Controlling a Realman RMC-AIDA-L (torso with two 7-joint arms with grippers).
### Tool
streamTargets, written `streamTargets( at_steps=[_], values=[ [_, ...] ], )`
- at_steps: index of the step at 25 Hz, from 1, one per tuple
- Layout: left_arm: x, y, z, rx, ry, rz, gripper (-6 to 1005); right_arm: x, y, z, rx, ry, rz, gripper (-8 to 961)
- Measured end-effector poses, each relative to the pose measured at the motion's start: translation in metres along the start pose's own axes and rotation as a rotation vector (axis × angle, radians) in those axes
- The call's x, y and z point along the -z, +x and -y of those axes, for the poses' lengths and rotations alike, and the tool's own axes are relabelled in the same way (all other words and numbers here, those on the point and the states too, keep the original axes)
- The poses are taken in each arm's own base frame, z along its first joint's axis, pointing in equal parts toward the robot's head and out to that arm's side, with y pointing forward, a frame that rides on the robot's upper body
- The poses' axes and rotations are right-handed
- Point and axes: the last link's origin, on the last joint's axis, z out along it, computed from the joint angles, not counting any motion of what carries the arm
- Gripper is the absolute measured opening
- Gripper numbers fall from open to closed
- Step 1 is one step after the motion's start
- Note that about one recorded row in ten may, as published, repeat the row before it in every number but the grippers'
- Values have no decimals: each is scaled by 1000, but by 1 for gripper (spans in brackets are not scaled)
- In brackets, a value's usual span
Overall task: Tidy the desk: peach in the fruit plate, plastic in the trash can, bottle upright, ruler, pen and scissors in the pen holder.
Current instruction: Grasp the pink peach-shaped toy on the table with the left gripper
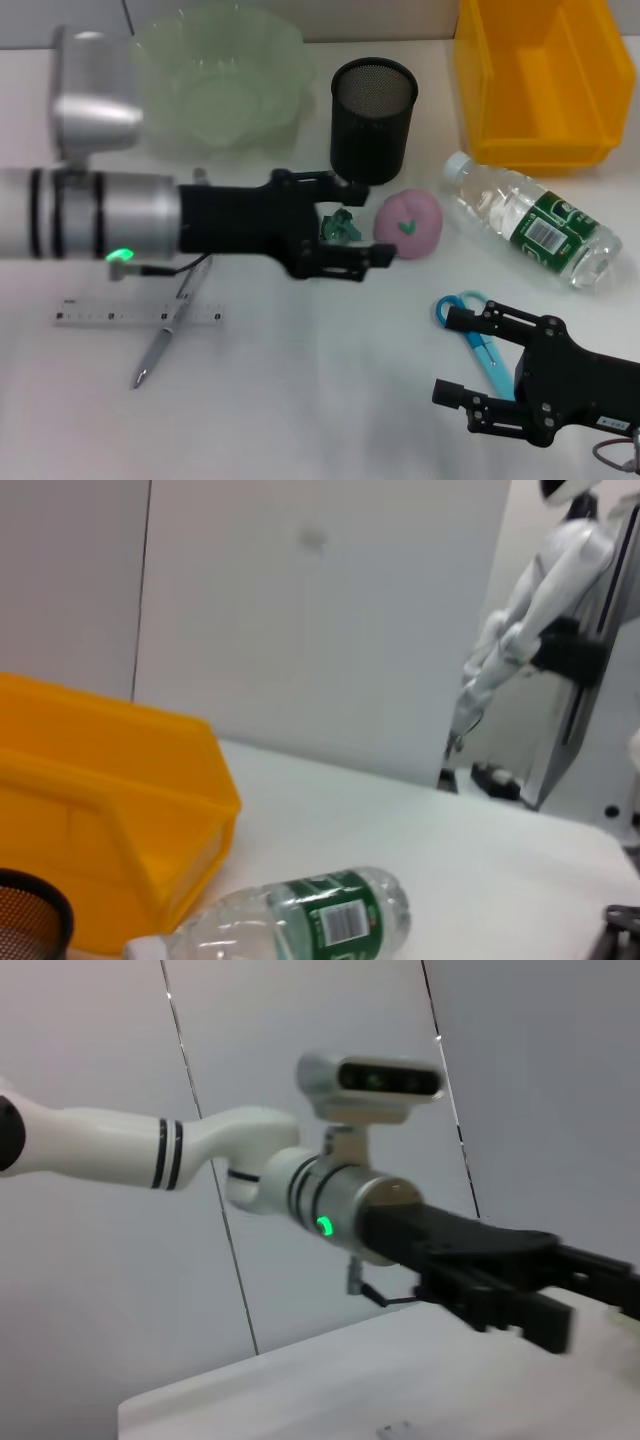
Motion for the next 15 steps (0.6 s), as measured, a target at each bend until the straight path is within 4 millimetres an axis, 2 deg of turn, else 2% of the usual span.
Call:
streamTargets(
  at_steps=[3, 4, 6, 15],
  values=[
    [-5, 3, 3, -6, 5, 15, 734, 0, 1, -1, -4, -1, 1, 797],
    [-19, 8, 8, -31, 26, 47, 733, -1, 1, -1, -9, -3, 2, 797],
    [-25, 10, 10, -38, 34, 64, 730, -3, 2, -2, -18, -6, 5, 798],
    [-45, 16, 22, 10, 115, 124, 716, -4, 4, -5, -37, -8, 10, 798]
  ],
)
